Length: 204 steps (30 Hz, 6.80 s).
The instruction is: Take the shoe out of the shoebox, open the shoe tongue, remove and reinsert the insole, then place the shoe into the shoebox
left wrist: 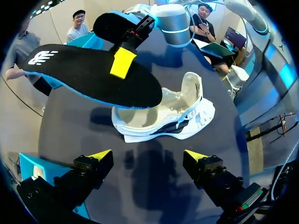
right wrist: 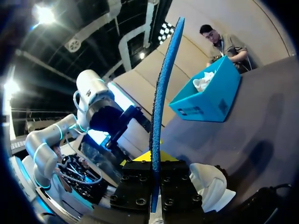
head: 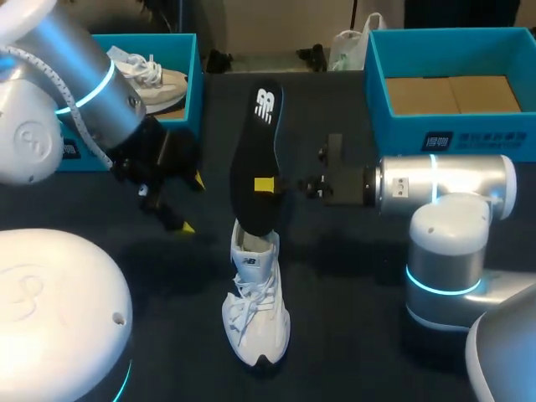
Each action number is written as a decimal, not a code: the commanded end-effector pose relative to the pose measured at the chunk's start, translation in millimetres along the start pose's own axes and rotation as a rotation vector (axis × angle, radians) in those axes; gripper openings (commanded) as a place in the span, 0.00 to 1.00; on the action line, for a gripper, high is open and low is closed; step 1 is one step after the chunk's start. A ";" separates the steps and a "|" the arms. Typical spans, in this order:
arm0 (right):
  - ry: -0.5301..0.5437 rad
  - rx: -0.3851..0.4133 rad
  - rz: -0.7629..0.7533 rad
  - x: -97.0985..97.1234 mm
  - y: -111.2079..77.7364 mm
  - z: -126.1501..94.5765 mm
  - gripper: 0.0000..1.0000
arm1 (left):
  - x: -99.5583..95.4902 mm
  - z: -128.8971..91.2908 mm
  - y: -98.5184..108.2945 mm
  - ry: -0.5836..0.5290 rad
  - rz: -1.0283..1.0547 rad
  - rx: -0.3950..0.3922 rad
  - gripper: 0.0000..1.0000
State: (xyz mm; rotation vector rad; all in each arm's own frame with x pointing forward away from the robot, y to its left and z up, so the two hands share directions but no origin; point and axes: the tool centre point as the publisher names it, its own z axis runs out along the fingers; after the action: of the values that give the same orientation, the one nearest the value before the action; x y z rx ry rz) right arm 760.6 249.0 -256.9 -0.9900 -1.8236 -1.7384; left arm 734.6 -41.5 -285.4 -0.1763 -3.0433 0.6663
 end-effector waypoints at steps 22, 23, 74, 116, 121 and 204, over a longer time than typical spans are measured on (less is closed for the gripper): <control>0.057 -0.004 -0.078 -29.3 -14.8 14.4 0.00 | -2.5 54.3 2.7 0.002 -0.016 -0.016 1.00; 0.057 -0.004 -0.078 -29.3 -14.8 14.4 0.00 | -1.8 57.2 3.0 0.017 -0.007 -0.003 1.00; 0.112 -0.001 -0.192 -28.5 -24.9 21.4 0.00 | -0.4 101.8 3.0 0.020 -0.056 0.002 1.00; 0.052 -0.052 -0.208 -41.9 -49.0 18.1 0.00 | -0.2 102.7 3.2 0.031 -0.057 0.004 1.00; 0.056 -0.045 -0.199 -43.0 -54.3 18.7 0.00 | -0.2 102.7 3.2 0.031 -0.057 0.004 1.00; 0.140 0.112 -0.162 -26.7 -79.4 21.0 0.29 | -0.2 102.7 3.2 0.031 -0.057 0.004 1.00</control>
State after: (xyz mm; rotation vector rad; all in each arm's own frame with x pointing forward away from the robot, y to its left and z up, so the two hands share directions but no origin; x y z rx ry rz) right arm 719.5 267.3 -332.2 -0.6829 -1.9283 -1.7439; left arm 730.5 -81.2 -379.4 -0.0992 -3.0045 0.6594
